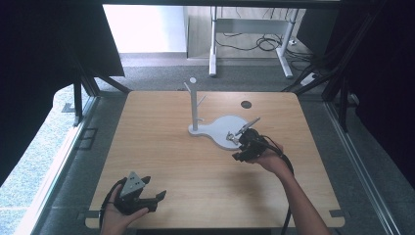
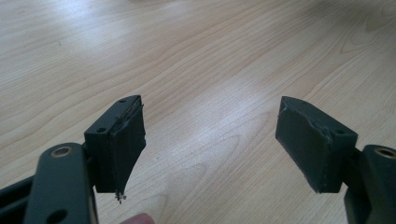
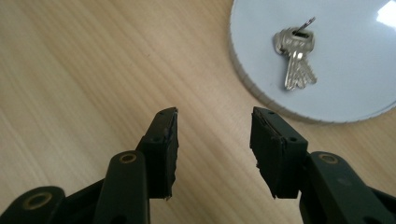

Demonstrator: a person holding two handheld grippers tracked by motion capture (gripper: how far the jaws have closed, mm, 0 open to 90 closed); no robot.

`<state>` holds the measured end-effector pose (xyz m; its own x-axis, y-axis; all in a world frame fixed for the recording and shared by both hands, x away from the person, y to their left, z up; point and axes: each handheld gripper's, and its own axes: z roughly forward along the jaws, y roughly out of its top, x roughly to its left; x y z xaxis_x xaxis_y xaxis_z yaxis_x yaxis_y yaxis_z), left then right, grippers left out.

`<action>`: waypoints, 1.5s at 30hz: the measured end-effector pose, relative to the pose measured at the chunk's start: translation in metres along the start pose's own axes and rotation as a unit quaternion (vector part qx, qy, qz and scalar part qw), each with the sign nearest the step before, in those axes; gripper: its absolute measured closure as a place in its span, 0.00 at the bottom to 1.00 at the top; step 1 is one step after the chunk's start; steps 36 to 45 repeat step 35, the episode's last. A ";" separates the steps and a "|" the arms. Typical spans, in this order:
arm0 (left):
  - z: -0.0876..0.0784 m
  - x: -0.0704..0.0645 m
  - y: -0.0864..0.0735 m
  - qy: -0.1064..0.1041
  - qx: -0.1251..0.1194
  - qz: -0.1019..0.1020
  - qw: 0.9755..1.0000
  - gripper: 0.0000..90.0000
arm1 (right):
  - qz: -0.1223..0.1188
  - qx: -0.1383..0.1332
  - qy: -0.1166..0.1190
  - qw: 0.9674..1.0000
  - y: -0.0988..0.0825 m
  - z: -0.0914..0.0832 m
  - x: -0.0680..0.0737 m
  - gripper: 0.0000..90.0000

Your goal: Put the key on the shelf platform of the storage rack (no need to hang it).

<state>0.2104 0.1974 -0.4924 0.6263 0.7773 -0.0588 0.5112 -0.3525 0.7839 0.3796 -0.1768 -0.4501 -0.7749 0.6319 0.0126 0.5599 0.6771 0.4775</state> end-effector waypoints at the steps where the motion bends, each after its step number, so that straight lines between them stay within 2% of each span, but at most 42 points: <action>1: 0.000 0.000 0.000 0.000 0.000 0.000 1.000 0.27 | -0.002 -0.003 0.002 1.000 -0.004 -0.001 0.002 0.58; 6: 0.002 -0.001 0.000 0.000 0.003 0.003 1.000 0.27 | 0.005 -0.035 0.013 0.999 -0.030 -0.005 0.012 0.58; 9: 0.002 -0.003 0.000 -0.003 0.005 0.005 1.000 0.27 | 0.006 -0.044 0.012 0.999 -0.038 -0.005 0.015 0.58; 10: 0.002 -0.003 0.000 -0.002 0.005 0.006 1.000 0.27 | 0.009 -0.049 0.013 0.999 -0.047 -0.004 0.017 0.58; 19: 0.002 -0.003 0.000 -0.001 0.004 0.005 1.000 0.27 | 0.029 -0.064 0.002 0.998 -0.087 -0.001 0.023 0.58; 25: 0.001 -0.004 0.001 0.000 0.002 0.006 1.000 0.27 | 0.049 -0.084 0.000 0.995 -0.114 0.002 0.027 0.58; 26: 0.002 -0.005 0.001 -0.001 0.002 0.006 1.000 0.27 | 0.051 -0.078 0.001 0.996 -0.118 0.004 0.027 0.58; 28: 0.003 -0.006 0.001 -0.001 0.004 0.008 1.000 0.27 | 0.051 -0.076 -0.003 0.996 -0.119 0.004 0.027 0.58; 30: 0.004 -0.007 0.001 -0.002 0.005 0.010 1.000 0.27 | 0.056 -0.082 -0.004 0.995 -0.120 0.003 0.026 0.58; 35: 0.004 -0.007 0.001 -0.004 0.006 0.011 1.000 0.27 | 0.049 -0.101 -0.013 0.994 -0.118 0.001 0.028 0.56; 45: 0.004 -0.007 0.001 -0.004 0.006 0.011 1.000 0.27 | 0.049 -0.101 -0.013 0.994 -0.118 0.001 0.028 0.56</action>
